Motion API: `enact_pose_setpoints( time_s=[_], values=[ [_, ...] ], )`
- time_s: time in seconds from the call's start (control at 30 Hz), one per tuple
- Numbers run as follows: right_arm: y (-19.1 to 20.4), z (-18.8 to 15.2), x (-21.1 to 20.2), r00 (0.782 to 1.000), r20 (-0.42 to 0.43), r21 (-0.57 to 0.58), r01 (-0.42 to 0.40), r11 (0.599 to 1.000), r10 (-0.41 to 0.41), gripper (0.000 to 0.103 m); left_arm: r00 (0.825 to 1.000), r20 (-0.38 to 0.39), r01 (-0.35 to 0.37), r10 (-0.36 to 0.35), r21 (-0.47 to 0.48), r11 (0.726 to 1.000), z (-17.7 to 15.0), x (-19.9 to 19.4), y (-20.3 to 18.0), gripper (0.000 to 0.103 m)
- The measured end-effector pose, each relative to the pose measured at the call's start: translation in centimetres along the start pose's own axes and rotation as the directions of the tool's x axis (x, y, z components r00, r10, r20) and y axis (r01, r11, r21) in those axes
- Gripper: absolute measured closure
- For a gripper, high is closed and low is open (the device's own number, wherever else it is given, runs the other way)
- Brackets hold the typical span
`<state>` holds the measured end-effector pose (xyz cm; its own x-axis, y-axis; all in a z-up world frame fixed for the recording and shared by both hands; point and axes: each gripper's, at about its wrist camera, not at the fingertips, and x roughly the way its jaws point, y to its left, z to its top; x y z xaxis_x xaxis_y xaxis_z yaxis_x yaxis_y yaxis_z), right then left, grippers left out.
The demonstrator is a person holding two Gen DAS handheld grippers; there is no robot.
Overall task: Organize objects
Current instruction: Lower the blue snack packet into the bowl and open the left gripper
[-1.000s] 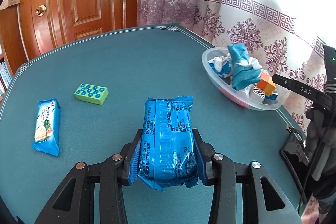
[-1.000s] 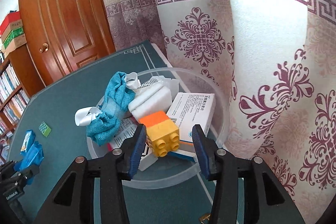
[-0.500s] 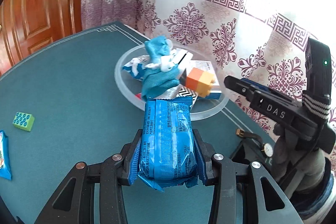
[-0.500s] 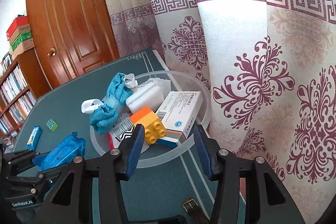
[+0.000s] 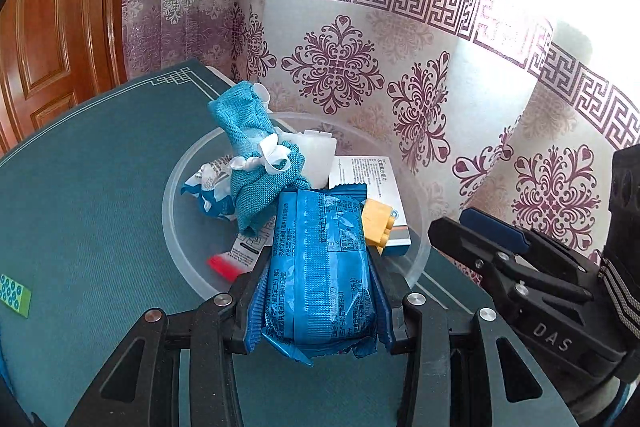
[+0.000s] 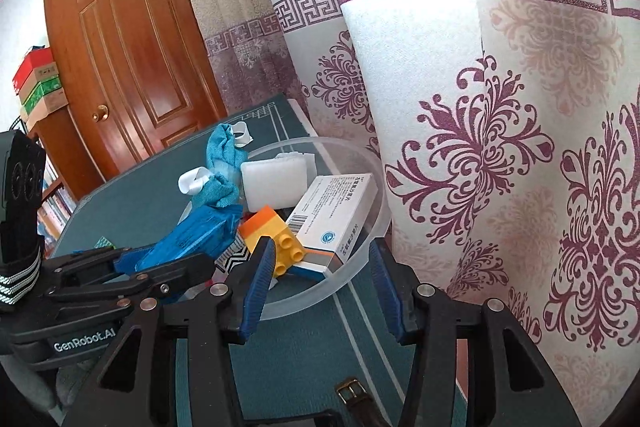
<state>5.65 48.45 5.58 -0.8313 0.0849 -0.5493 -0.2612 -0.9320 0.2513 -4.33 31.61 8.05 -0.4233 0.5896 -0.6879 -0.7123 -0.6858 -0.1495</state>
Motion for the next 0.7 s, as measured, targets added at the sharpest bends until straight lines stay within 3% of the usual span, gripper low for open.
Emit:
enact_pose_setpoints(
  time_s=[0.37,0.53,0.7],
  values=[
    [0.6,-0.2,0.0,1.000,-0.002,-0.007,-0.002,1.000,0.002,0.053,1.000,0.016,-0.013,0.014,-0.006,1.000,0.0,1.1,0.5,0.053],
    [0.6,-0.1,-0.4,1.000,0.009,0.000,0.003,1.000,-0.003,0.053,0.999,0.040,-0.009,0.011,-0.034,0.999,-0.2,-0.1,1.4,0.037],
    [0.9,0.1,-0.6,1.000,0.011,0.000,0.004,1.000,-0.004,0.053,0.997,0.071,-0.023,0.025,-0.038,0.999,-0.5,-1.7,2.0,0.030]
  ],
)
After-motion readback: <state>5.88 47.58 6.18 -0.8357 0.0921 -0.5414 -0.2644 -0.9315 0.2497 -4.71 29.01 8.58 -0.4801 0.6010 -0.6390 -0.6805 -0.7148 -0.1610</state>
